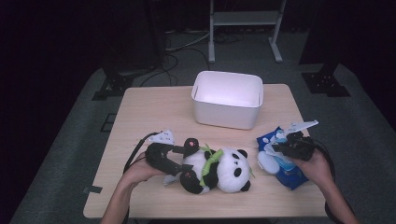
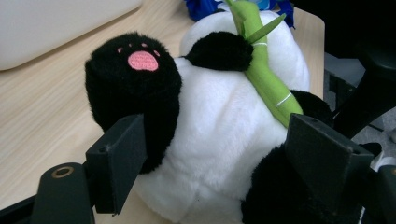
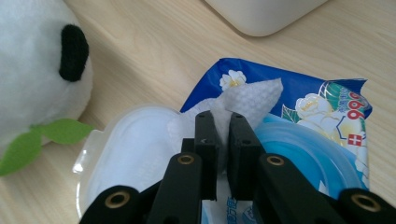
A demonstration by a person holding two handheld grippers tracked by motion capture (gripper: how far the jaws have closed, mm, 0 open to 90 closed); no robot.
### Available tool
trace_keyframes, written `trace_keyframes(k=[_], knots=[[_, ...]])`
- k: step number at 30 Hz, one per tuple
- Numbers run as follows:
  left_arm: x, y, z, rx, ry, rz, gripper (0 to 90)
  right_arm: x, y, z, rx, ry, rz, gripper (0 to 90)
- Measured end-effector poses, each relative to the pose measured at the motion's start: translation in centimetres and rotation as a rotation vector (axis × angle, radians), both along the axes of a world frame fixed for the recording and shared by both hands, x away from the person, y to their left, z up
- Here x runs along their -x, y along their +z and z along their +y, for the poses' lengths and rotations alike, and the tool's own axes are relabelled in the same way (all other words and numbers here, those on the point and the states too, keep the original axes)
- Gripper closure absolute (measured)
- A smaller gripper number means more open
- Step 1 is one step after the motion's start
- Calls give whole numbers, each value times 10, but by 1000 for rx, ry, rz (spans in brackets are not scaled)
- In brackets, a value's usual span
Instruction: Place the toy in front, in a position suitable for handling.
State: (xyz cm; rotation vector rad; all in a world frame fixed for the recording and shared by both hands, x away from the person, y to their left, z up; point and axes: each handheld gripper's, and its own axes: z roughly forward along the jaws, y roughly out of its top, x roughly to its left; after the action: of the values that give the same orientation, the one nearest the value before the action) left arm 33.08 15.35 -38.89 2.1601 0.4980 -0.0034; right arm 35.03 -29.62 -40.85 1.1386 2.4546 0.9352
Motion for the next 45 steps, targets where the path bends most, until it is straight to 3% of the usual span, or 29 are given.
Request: trace_keyframes(k=[13, 22, 29, 35, 45], knots=[[4, 0, -1, -10, -3, -10, 197, 3, 30, -3, -49, 12, 15, 843], [6, 0, -1, -19, -8, -18, 196, 6, 58, 11, -77, 75, -4, 847], [8, -1, -1, -14, -3, -17, 196, 9, 88, 37, -85, 151, -34, 850], [8, -1, -1, -16, -6, -19, 194, 16, 114, 71, -126, 249, -48, 849], [8, -2, -1, -16, -8, -22, 193, 21, 123, 125, -156, 397, -22, 848]])
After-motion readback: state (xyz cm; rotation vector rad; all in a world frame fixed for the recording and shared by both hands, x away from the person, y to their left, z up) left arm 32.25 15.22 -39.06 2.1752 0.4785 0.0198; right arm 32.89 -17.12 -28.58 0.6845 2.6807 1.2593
